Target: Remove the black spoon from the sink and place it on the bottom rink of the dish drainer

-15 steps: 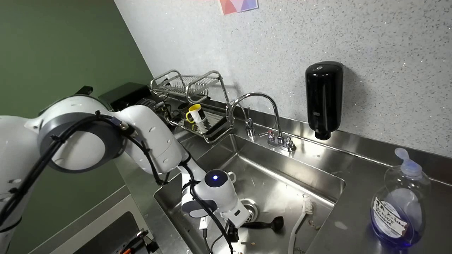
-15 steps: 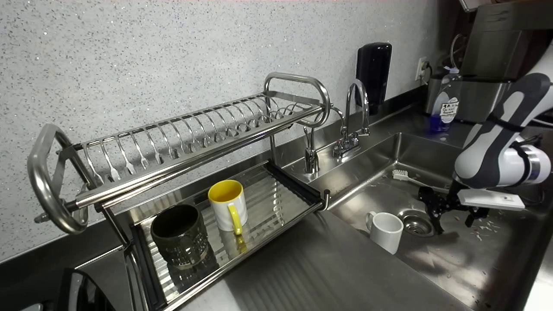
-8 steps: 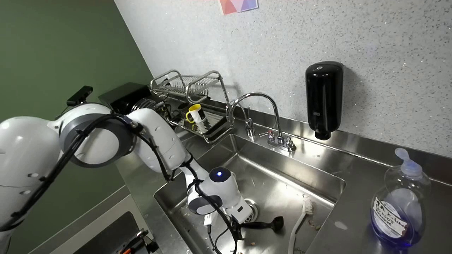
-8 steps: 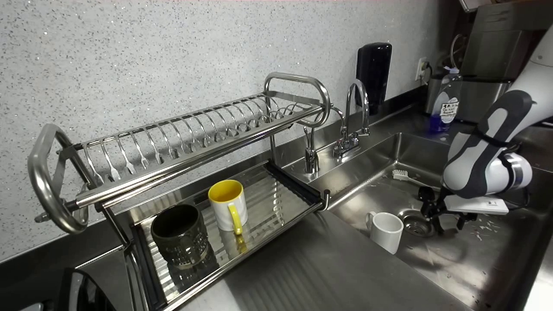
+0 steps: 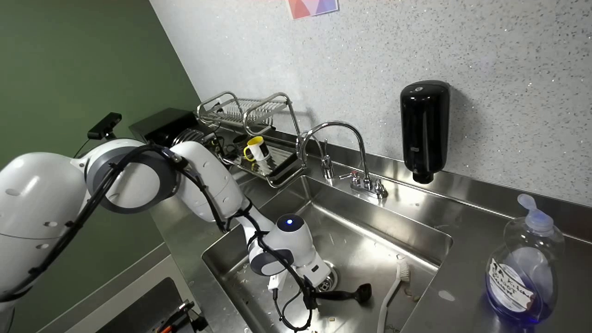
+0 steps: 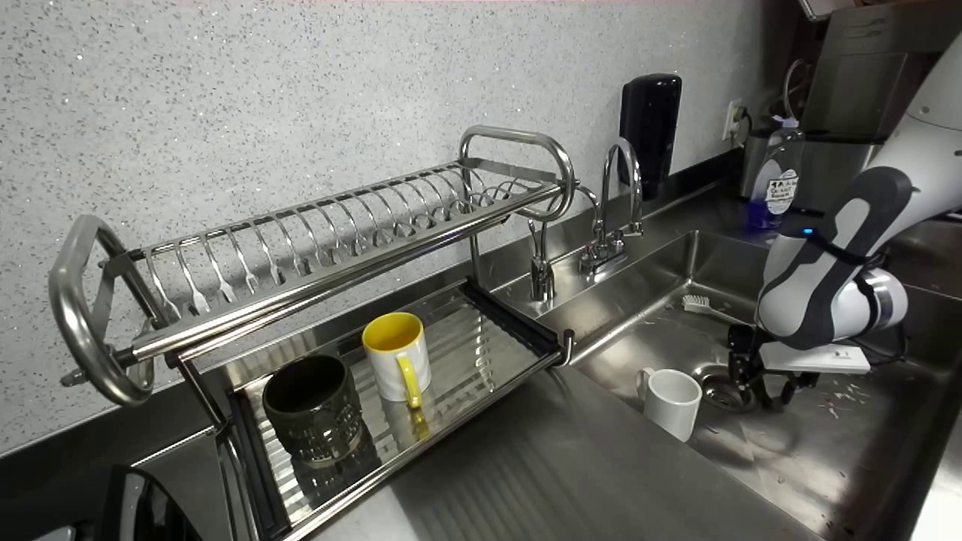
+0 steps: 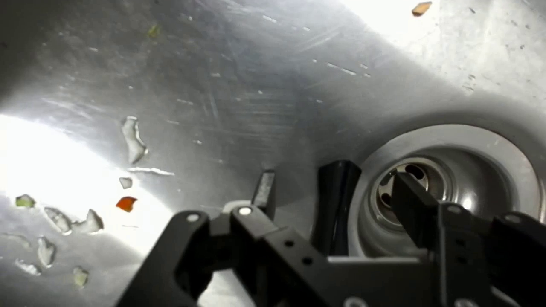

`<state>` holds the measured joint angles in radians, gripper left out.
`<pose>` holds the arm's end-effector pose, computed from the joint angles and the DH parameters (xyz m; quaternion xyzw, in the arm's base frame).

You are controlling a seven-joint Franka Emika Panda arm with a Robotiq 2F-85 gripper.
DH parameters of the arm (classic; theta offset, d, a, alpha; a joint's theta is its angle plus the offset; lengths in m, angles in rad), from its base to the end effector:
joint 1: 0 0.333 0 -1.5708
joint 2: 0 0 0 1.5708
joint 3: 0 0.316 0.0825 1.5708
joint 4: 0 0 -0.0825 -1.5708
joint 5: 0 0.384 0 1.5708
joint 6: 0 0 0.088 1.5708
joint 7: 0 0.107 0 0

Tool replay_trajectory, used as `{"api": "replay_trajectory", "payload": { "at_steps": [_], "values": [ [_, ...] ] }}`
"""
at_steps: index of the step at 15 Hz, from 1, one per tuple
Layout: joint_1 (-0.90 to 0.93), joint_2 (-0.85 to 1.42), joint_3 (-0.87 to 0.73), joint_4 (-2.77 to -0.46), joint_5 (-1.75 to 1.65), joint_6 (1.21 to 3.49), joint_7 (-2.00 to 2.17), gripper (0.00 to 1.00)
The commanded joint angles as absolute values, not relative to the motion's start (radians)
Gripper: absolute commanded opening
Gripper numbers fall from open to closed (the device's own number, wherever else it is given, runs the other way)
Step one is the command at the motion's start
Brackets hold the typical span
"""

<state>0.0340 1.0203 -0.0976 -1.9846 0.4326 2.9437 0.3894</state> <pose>0.5216 -0.0683 -0.0495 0.9139 -0.4055 -0.0188 0.0083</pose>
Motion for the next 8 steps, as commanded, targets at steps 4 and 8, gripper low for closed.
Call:
{"api": "replay_trajectory", "payload": {
  "at_steps": [4, 8],
  "values": [
    [0.054, 1.053, -0.121, -1.923, 0.402, 2.881, 0.445, 0.17],
    [0.066, 1.067, -0.128, -1.904, 0.398, 2.869, 0.452, 0.06]
  ]
}}
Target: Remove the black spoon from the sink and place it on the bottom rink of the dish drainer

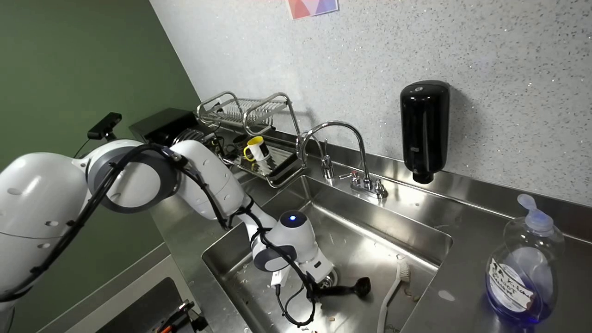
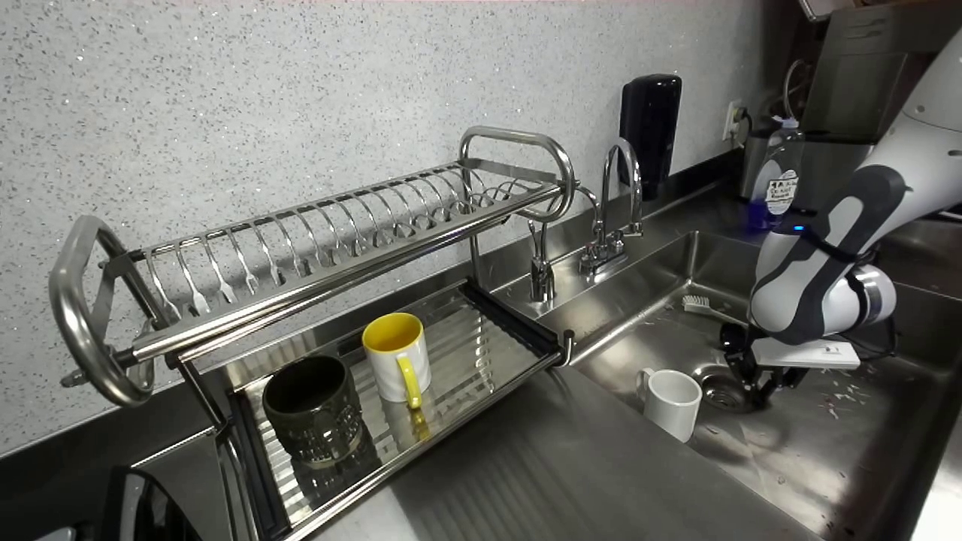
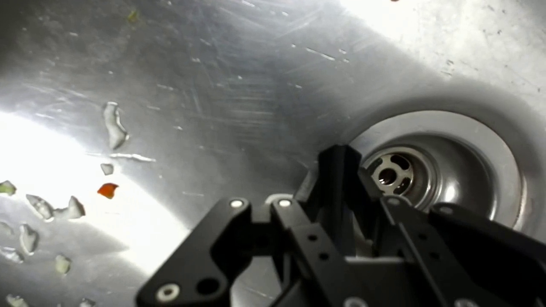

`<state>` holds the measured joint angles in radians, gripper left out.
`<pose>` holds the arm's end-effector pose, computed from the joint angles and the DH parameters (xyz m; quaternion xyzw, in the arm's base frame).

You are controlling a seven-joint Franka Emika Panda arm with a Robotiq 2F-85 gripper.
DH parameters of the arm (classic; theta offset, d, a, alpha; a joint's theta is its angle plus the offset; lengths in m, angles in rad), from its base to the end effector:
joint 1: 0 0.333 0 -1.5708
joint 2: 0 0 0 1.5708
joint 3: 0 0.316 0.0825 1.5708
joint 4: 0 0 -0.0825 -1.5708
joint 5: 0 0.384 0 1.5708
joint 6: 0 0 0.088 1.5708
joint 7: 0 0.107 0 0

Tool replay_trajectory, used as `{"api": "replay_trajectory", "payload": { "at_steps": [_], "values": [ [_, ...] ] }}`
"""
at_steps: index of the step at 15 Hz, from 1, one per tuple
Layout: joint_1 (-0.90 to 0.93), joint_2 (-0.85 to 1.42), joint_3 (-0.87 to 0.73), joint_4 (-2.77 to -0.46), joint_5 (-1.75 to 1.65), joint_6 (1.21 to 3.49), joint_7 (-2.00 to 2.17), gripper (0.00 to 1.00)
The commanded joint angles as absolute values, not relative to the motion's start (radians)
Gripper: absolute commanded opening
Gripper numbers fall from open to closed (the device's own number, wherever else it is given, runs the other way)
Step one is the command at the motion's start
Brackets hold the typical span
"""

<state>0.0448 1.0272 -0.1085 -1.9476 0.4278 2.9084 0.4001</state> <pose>0.5338 -0.0669 -0.0473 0.9143 -0.4046 -0.0205 0.0070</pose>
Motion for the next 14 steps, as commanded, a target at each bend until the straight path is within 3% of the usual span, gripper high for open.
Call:
{"api": "replay_trajectory", "payload": {
  "at_steps": [1, 14],
  "values": [
    [0.071, 1.057, -0.13, -1.917, 0.396, 2.875, 0.45, 0.06],
    [-0.02, 0.486, -0.078, -2.533, 0.237, 2.877, 0.133, 0.06]
  ]
}}
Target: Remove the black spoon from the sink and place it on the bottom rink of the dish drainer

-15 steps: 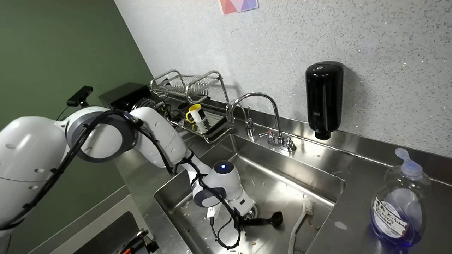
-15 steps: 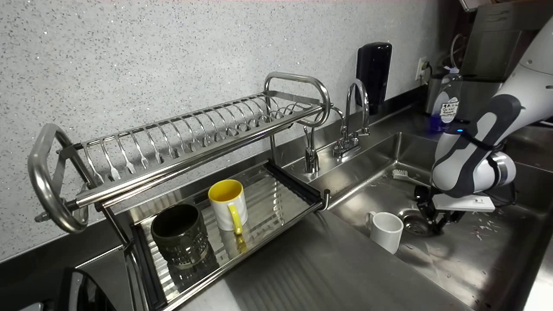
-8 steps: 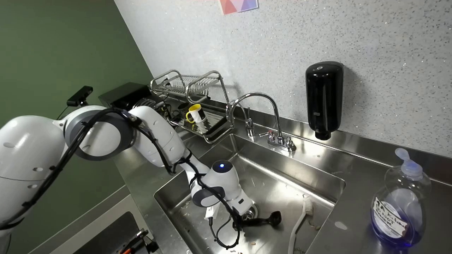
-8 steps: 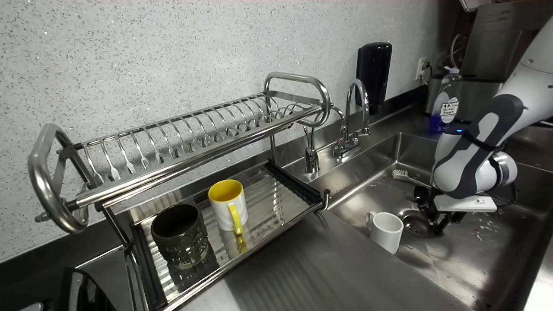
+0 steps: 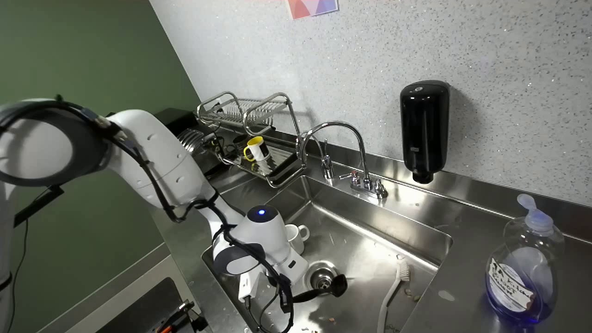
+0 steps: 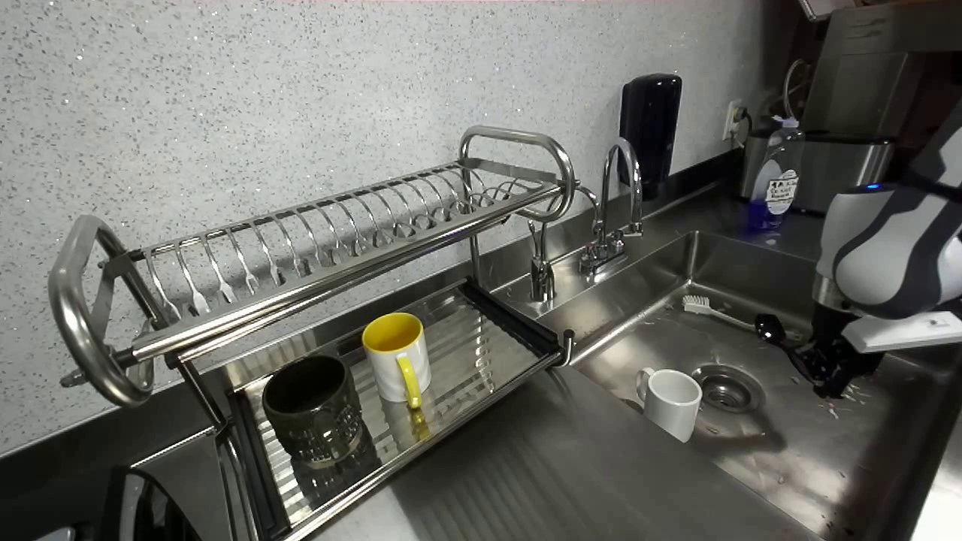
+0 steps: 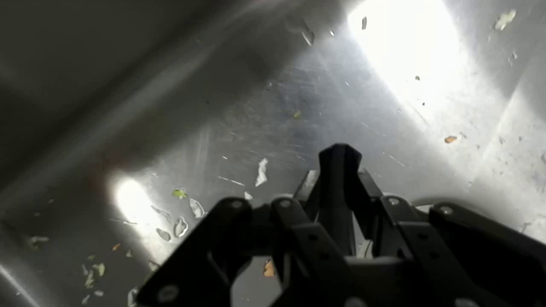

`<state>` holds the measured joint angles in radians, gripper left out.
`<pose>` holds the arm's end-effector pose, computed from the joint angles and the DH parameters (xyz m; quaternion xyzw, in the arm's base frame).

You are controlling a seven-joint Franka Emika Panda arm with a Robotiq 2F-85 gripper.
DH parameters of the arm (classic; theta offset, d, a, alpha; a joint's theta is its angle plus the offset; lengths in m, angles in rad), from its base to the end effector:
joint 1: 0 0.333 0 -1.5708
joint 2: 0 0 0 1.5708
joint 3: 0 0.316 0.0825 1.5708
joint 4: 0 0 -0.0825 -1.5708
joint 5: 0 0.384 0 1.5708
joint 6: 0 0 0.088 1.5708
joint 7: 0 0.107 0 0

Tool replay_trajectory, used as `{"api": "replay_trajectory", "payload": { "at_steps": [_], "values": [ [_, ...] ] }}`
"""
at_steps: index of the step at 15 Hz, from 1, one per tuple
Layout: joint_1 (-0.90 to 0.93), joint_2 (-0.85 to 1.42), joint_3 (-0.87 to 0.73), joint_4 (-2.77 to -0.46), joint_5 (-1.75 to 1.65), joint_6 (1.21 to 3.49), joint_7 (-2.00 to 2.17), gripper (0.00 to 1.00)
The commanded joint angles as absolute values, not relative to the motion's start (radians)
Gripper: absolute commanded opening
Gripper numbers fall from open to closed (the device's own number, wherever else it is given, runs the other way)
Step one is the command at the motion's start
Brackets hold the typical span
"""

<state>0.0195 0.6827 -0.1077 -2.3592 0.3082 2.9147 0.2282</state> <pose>0.4519 -0.0679 0.0379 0.9537 -0.2955 -0.0554 0.0129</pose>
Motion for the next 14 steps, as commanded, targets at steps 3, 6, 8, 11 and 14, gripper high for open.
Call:
{"api": "replay_trajectory", "payload": {
  "at_steps": [3, 6, 8, 11, 14],
  "values": [
    [-0.003, 0.337, -0.07, -2.642, 0.147, 2.844, 0.068, 0.06],
    [0.044, 0.194, -0.054, -2.724, 0.051, 2.8, 0.051, 0.06],
    [0.047, 0.12, -0.01, -2.746, 0.02, 2.737, 0.023, 0.06],
    [0.035, 0.202, -0.011, -2.697, 0.038, 2.783, 0.069, 0.24],
    [0.029, 0.225, -0.017, -2.691, 0.038, 2.784, 0.069, 0.24]
  ]
}}
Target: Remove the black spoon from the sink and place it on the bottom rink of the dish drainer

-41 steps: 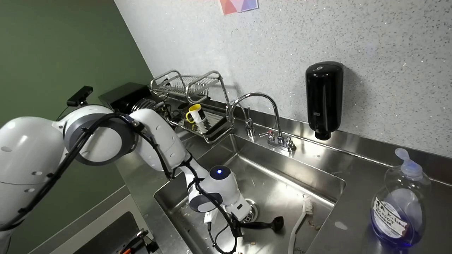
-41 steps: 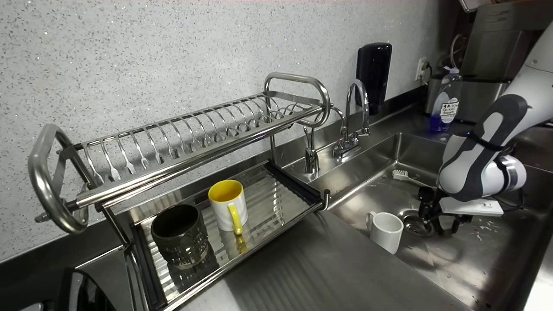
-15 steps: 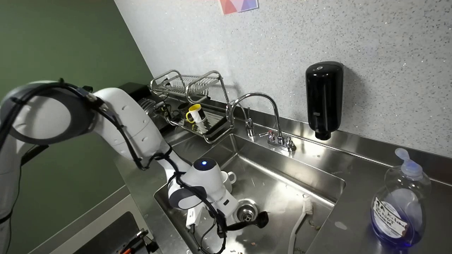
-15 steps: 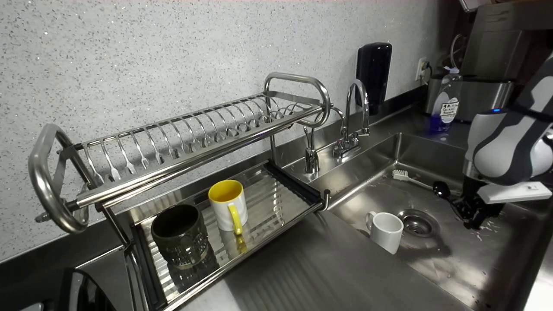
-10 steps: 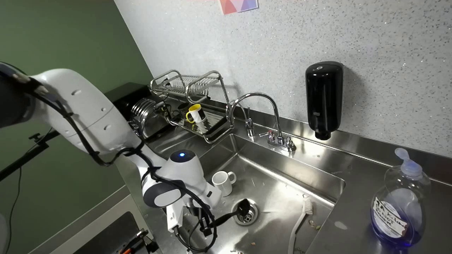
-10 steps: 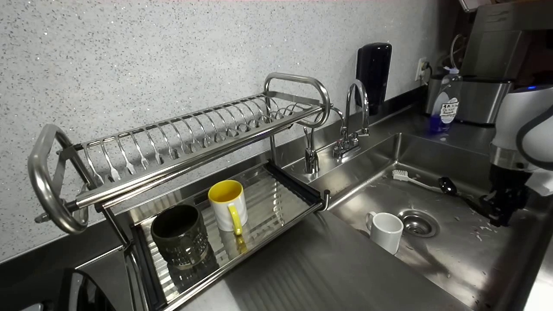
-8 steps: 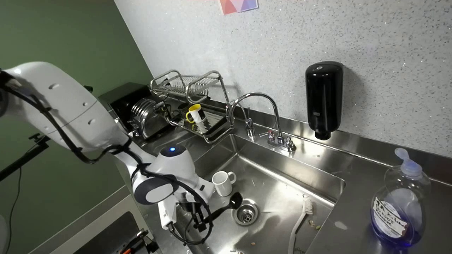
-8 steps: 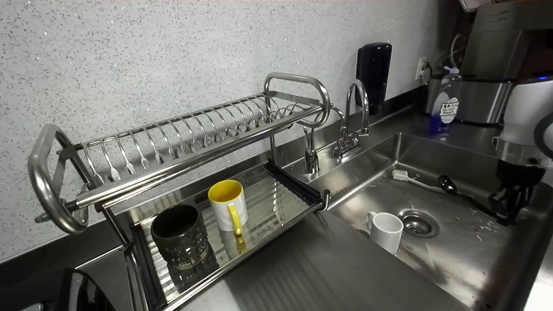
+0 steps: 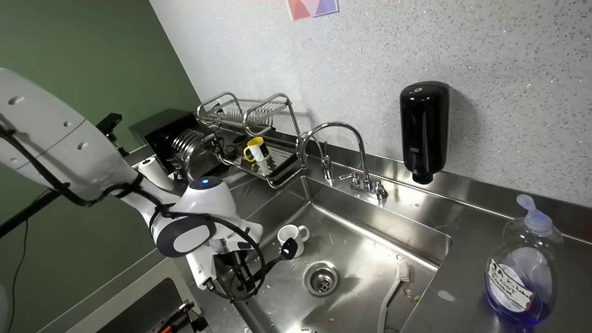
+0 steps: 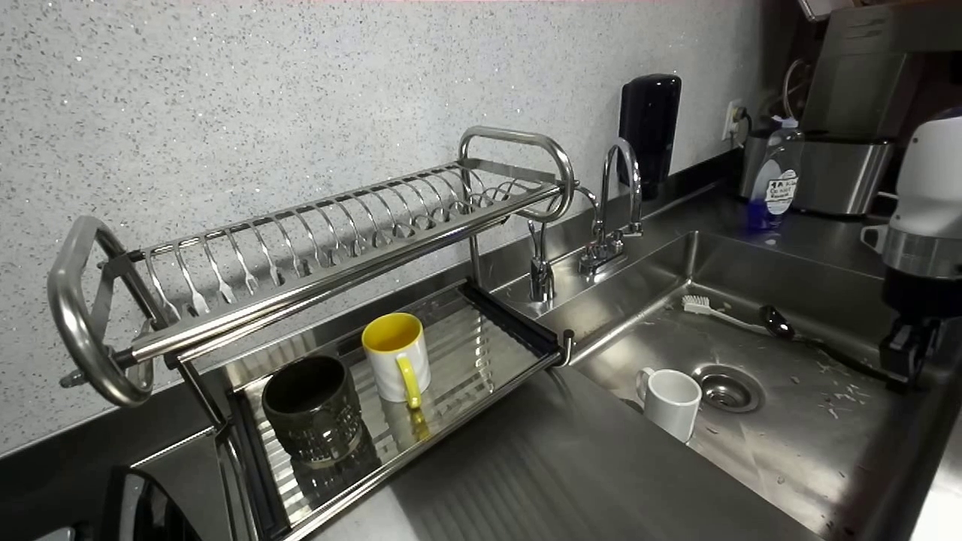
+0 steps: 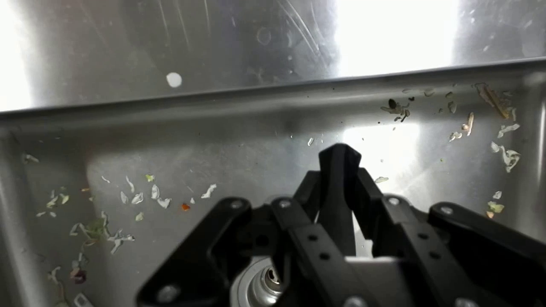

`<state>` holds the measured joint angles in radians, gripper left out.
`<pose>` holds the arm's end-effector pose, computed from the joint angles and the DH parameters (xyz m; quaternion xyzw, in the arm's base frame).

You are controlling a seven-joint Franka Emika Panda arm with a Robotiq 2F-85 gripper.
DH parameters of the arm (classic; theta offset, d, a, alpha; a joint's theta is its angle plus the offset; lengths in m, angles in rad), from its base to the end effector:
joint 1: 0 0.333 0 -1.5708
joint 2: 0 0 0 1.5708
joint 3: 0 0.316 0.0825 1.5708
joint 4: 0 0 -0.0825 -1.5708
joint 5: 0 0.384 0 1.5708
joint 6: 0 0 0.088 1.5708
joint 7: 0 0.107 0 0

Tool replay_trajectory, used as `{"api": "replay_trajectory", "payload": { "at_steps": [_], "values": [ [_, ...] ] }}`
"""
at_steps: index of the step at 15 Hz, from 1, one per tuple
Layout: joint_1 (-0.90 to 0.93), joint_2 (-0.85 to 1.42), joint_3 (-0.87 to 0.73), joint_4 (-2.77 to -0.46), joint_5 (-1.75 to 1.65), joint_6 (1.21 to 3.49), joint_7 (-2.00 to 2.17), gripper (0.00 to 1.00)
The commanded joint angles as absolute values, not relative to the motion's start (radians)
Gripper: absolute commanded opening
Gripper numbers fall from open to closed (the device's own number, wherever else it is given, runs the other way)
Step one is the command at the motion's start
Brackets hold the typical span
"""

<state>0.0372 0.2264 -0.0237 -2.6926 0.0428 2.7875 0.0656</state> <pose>0.3897 0.0026 0.1485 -0.9968 0.0464 0.0657 0.0008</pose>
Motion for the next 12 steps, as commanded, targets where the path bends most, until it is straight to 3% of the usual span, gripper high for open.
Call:
{"api": "replay_trajectory", "payload": {
  "at_steps": [1, 6, 12],
  "values": [
    [0.027, 0.23, -0.018, -2.691, 0.038, 2.784, 0.068, 0.06],
    [-0.013, 0.1, 0.141, -2.66, 0.208, 2.603, -0.146, 0.06],
    [0.09, 0.009, 0.173, -2.485, 0.189, 2.307, -0.167, 0.06]
  ]
}}
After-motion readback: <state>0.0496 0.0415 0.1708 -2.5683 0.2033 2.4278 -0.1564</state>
